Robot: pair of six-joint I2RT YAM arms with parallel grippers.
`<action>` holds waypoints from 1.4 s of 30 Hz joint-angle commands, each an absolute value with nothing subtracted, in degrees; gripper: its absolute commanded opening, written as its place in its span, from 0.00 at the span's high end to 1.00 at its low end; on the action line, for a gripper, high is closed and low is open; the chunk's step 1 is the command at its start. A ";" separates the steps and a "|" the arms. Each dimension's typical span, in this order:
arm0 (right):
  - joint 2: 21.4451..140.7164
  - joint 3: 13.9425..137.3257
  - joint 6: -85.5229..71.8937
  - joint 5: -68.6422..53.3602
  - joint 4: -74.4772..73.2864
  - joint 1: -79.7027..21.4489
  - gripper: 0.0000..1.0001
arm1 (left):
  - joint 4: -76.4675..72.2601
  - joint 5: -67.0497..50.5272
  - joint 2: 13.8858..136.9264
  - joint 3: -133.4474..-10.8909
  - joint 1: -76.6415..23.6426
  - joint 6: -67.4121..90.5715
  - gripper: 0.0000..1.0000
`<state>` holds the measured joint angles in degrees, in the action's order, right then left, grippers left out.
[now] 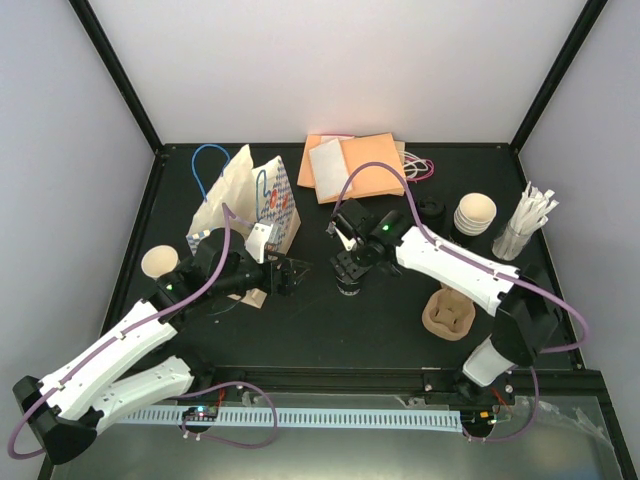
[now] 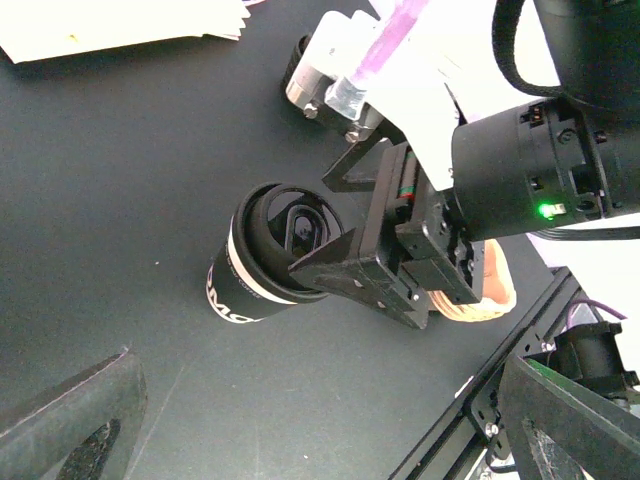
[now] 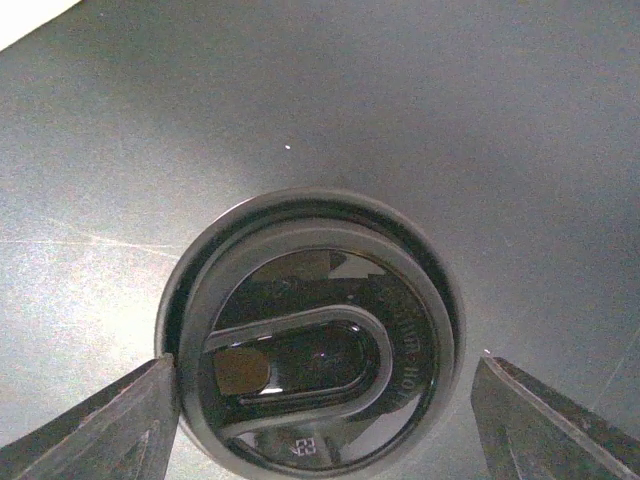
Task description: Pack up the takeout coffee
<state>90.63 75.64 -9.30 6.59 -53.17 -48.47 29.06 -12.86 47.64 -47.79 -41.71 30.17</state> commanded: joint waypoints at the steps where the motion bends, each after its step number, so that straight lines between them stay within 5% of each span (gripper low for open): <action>1: 92.75 77.27 -8.54 5.10 -54.98 -47.53 0.18 | 27.81 -13.50 48.05 -50.56 -41.81 29.46 0.01; 42: 89.97 68.46 -10.15 -1.11 -56.08 -46.58 0.30 | 23.03 -19.12 55.90 -50.97 -41.87 31.04 0.02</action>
